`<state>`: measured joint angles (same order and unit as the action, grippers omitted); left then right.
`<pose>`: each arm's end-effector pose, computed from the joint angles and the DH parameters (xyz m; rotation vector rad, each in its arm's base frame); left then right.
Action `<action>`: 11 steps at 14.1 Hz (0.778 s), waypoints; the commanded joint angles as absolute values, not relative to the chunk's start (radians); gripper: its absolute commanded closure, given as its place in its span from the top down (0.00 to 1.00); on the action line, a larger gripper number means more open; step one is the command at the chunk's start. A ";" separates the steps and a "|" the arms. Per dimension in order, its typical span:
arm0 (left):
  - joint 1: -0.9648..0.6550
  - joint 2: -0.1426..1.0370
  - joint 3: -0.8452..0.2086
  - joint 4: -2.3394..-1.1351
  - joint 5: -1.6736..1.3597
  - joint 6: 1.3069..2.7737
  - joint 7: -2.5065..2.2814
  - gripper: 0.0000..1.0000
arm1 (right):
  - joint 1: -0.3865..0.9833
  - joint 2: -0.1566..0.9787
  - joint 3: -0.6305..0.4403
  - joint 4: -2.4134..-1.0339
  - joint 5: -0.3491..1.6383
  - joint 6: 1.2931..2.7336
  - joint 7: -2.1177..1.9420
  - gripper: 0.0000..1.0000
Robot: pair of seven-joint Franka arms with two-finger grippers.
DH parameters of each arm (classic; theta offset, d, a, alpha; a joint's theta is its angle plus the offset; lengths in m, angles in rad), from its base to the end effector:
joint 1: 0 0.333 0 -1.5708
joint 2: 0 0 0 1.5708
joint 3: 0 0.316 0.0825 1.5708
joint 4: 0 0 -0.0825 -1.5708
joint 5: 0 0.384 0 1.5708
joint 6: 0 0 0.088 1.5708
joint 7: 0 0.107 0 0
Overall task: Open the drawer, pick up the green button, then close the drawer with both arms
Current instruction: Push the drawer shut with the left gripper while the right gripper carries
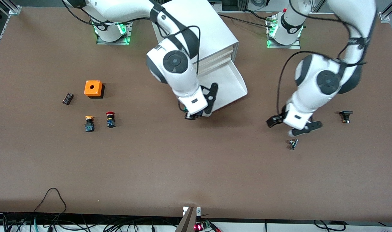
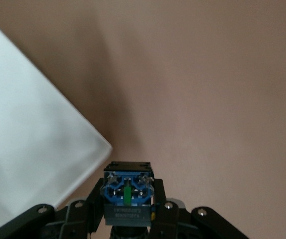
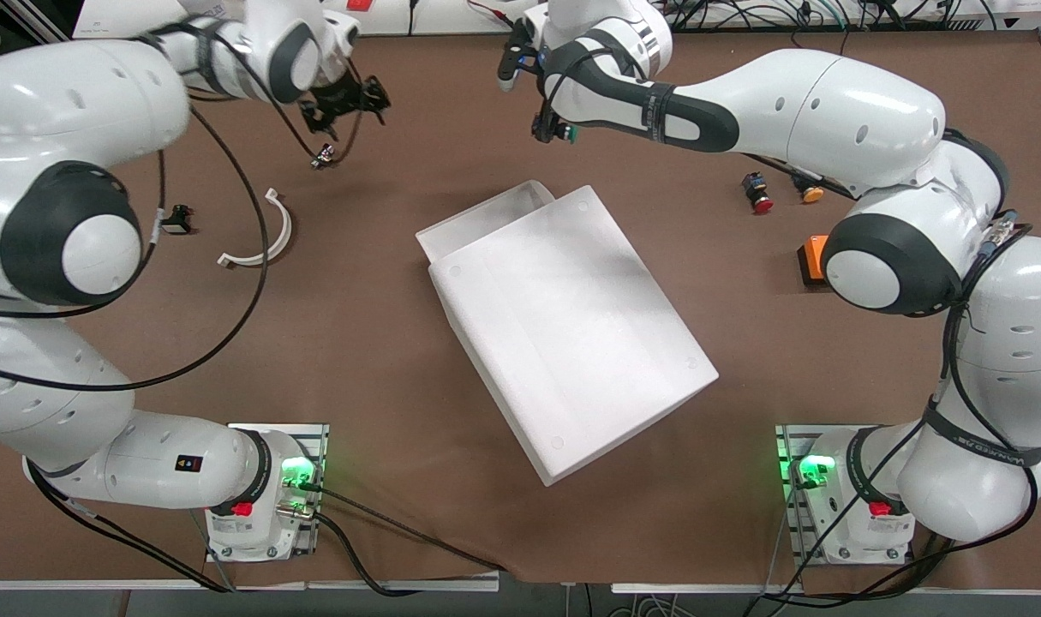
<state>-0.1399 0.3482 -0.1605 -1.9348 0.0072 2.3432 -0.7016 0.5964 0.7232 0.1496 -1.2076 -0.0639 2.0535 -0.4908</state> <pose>0.5978 -0.1799 0.3145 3.0037 0.6207 0.0510 0.5810 0.4895 0.3656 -2.5264 -1.7646 -0.1916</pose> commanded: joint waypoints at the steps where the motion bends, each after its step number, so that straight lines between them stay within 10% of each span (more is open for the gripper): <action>1: -0.248 0.412 -0.153 -1.937 0.029 2.408 -0.955 1.00 | 0.577 0.652 0.071 -1.328 -0.060 2.072 -0.431 0.20; 11: -0.359 0.404 -0.274 -2.098 0.029 2.456 -1.097 1.00 | 0.310 0.551 0.034 -1.722 0.075 2.296 -0.169 0.20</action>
<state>-0.3557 0.4432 -0.2362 -2.0450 0.0075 2.4425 -1.0818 0.3057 0.6145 0.0436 -1.6145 0.0768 2.2733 -0.2814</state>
